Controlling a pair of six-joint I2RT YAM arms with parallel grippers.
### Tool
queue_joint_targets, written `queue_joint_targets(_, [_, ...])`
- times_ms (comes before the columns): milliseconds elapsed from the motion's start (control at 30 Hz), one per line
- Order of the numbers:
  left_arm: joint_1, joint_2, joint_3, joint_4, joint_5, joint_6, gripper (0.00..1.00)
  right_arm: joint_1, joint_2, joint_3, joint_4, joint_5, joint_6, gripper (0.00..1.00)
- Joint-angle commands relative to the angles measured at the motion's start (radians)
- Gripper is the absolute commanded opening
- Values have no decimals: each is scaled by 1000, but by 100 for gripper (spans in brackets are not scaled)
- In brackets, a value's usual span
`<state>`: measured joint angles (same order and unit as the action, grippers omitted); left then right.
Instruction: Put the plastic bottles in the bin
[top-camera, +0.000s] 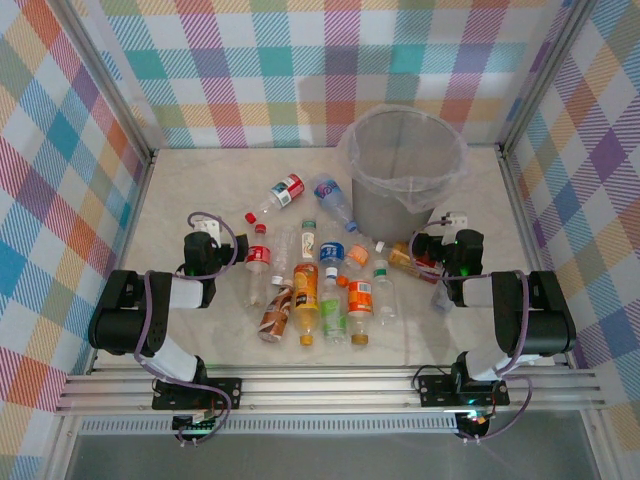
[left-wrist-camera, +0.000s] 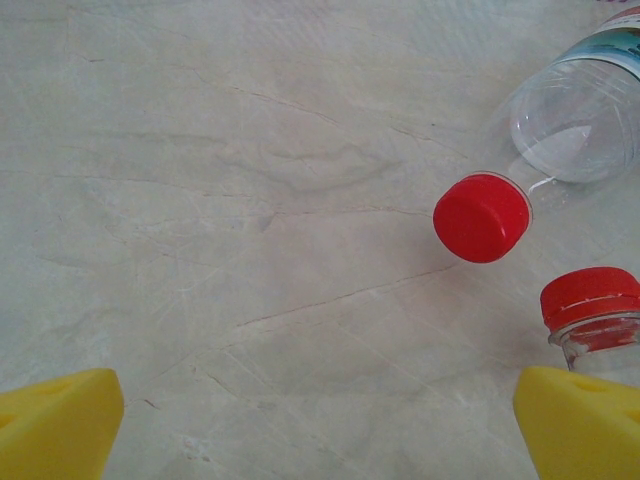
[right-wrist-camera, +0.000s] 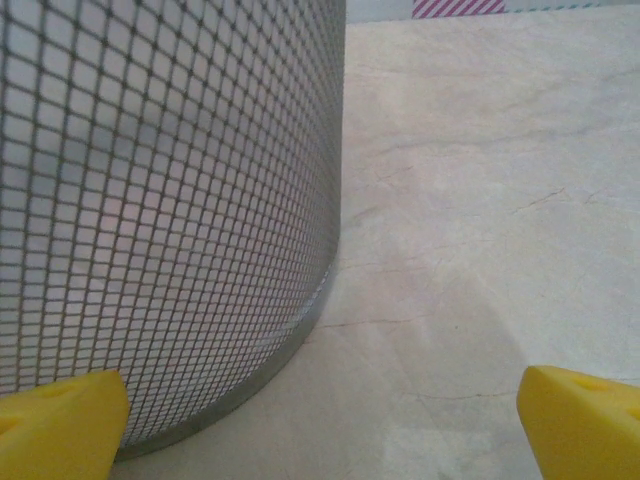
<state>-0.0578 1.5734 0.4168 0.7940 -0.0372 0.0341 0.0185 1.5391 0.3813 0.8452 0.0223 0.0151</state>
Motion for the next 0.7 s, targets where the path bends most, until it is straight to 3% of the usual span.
queue_joint_targets(0, [-11,-31,-42,77,-3,17,100,-6,-25,-45,108,25,14,100])
queue_joint_targets(167, [-20,-82,-50,48,-23,19,100,-7,-109,-34,10,38,19,100])
queue_joint_targets(367, [-66,-238,23,-210,-87,28,100,-6,-286,-20,-203,82,100,100])
queue_joint_targets(433, [-91,-294,74,-350,-122,-7,100,-6,-345,35,-401,119,151,100])
queue_joint_targets(667, [-219,-404,248,-693,-58,-110,100,-7,-509,155,-864,247,358,100])
